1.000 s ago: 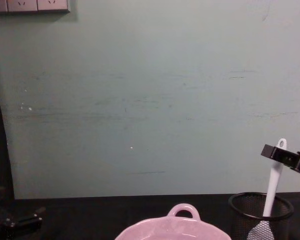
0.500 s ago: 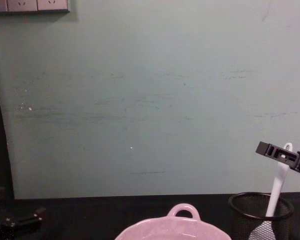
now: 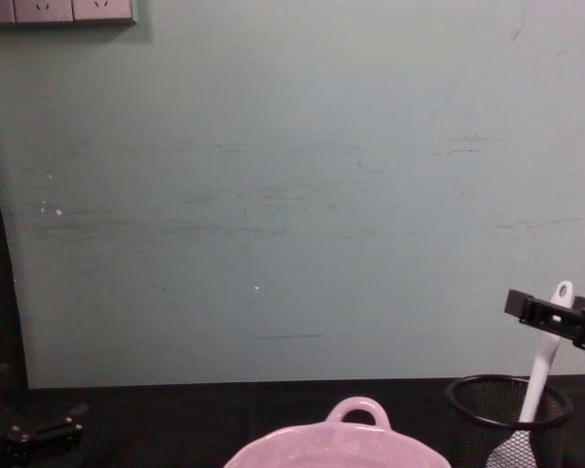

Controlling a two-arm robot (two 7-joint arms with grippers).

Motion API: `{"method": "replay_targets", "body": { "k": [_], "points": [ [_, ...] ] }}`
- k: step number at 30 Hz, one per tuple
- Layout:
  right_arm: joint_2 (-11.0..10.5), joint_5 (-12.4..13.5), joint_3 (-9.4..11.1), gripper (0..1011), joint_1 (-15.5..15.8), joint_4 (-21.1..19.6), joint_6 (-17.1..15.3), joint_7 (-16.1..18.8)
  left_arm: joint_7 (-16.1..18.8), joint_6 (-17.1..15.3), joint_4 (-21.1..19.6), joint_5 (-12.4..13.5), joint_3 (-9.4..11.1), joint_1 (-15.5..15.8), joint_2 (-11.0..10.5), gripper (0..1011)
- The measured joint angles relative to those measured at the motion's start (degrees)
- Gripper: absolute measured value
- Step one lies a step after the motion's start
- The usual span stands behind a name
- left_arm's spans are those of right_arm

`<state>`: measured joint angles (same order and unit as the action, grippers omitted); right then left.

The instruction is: Use the one hand to pick up the spoon and stir the clear water in the bowl.

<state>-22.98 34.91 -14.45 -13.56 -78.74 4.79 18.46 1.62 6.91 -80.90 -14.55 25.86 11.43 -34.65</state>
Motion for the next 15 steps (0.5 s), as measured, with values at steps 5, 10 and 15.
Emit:
{"method": "replay_targets", "body": {
  "k": [5,10,15],
  "points": [
    [-0.8,-6.4,-0.3,1002,0.4,-0.1,3.0,-3.4,0.0,0.0,0.0,0.0,0.0,0.0,0.0,1011],
    [-1.5,-13.2,-0.4,1002,0.7,0.7,6.4,-7.2,0.0,0.0,0.0,0.0,0.0,0.0,0.0,1011],
    [-2.2,-17.8,0.0,1003,1.6,0.7,8.9,-9.8,0.0,0.0,0.0,0.0,0.0,0.0,0.0,1011]
  ]
}}
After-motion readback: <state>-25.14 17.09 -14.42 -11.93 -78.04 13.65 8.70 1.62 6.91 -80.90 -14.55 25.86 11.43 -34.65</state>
